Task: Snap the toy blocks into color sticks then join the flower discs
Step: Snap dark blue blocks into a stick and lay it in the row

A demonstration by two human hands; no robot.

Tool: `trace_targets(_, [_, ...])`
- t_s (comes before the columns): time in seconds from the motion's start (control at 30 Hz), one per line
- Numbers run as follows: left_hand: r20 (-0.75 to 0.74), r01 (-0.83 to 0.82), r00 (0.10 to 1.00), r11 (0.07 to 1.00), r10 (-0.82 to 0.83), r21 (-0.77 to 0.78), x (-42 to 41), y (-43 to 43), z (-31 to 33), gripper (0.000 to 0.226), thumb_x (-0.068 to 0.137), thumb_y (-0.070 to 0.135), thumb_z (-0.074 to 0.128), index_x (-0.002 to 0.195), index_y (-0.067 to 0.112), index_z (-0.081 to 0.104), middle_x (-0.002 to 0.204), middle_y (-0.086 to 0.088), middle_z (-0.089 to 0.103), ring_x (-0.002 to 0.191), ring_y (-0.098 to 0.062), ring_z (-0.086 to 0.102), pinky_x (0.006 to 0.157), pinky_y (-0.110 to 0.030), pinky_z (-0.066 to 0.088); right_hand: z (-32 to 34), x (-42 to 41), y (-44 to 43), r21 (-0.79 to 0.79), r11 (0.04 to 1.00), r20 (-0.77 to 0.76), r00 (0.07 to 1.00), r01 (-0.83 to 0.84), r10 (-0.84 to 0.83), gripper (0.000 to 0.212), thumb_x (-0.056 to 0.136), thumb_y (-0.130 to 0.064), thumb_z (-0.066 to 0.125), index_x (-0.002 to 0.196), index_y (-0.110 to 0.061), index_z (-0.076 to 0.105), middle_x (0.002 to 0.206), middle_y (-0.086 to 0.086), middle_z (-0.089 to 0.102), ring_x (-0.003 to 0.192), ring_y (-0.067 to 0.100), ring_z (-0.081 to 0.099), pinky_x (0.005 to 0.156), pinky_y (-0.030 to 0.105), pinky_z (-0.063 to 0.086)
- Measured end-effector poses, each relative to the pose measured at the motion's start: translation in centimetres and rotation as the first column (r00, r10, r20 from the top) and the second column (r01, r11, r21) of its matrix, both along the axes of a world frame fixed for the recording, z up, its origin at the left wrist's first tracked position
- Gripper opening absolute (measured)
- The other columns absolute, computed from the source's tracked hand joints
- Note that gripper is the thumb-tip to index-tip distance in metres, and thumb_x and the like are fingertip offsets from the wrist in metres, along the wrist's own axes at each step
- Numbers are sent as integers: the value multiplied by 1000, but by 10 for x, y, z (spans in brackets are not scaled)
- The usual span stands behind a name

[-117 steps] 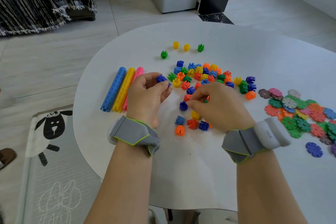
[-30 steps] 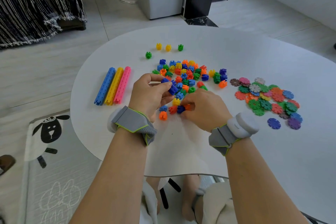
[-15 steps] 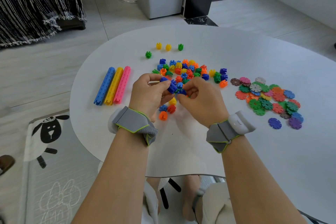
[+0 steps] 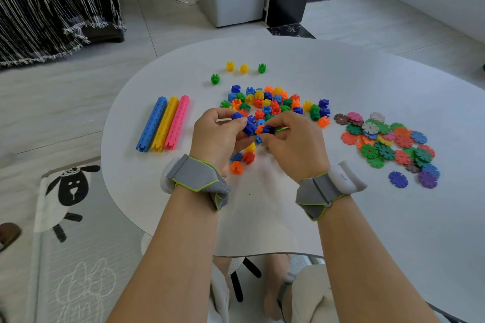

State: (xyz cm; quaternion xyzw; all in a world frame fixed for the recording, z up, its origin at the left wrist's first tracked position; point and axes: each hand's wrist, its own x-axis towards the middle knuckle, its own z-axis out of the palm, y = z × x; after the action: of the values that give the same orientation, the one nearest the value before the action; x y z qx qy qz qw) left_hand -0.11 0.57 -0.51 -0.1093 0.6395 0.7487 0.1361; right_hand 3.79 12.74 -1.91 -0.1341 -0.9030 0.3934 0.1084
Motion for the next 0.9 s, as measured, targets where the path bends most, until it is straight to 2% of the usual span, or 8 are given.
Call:
trace_targets(0.1, [4,-32,999,999,32,16,0,2,1,12,88,-1,58,90,11,55,101,-24,62,74,-28,65,57,-28,58,1,1,-2,-27,1000,0,1000,1,-1,15,81,-15,71,87,-23,62,91,-3,67,78,13,66,76,30,55])
trace_targets(0.23, [-10,-40,999,997,41,58,-1,3,2,11,88,-2,57,89,9,55,98,-21,60,69,-22,64,58,-26,58,3,3,-2,-138,990,27,999,-17,21,16,81,-11,71,88,-23,63,88,-1,70,79,15,69,80,35,57])
trace_targets(0.4, [-32,-25,999,999,23,-36,-1,4,0,10,91,7,57,99,12,55,98,-12,62,73,-19,62,52,-21,54,4,4,-8,-91,994,22,998,-65,67,20,82,-10,71,101,-16,68,86,-6,66,81,16,67,82,37,55])
trace_targets(0.53, [-4,-14,1000,1000,14,-16,-1,4,0,10,93,11,53,103,11,53,103,-17,61,70,-20,64,48,-23,53,9,6,-5,-143,986,36,995,-86,92,18,82,-10,71,95,-22,65,92,-2,69,79,13,68,83,35,55])
trace_targets(0.6, [17,-26,1000,1000,26,13,-2,3,1,8,94,9,51,102,9,52,98,-17,60,65,-20,64,49,-24,55,10,7,-4,-189,977,54,992,-104,116,21,82,-7,69,91,-25,64,97,3,69,78,13,70,84,36,56])
trace_targets(0.77, [53,-22,998,999,21,34,-4,1,1,8,96,9,48,90,12,52,80,-10,58,58,-18,61,50,-24,56,10,8,-4,-251,959,67,986,-132,153,21,82,-3,67,92,-22,66,90,0,73,76,10,71,83,33,57])
trace_targets(0.9, [72,-18,997,998,14,56,-4,1,0,10,96,9,47,88,11,52,76,-10,55,43,-10,60,47,-22,54,9,7,-3,-289,948,79,983,-137,166,20,83,-2,65,90,-21,65,85,1,73,73,8,71,80,28,57])
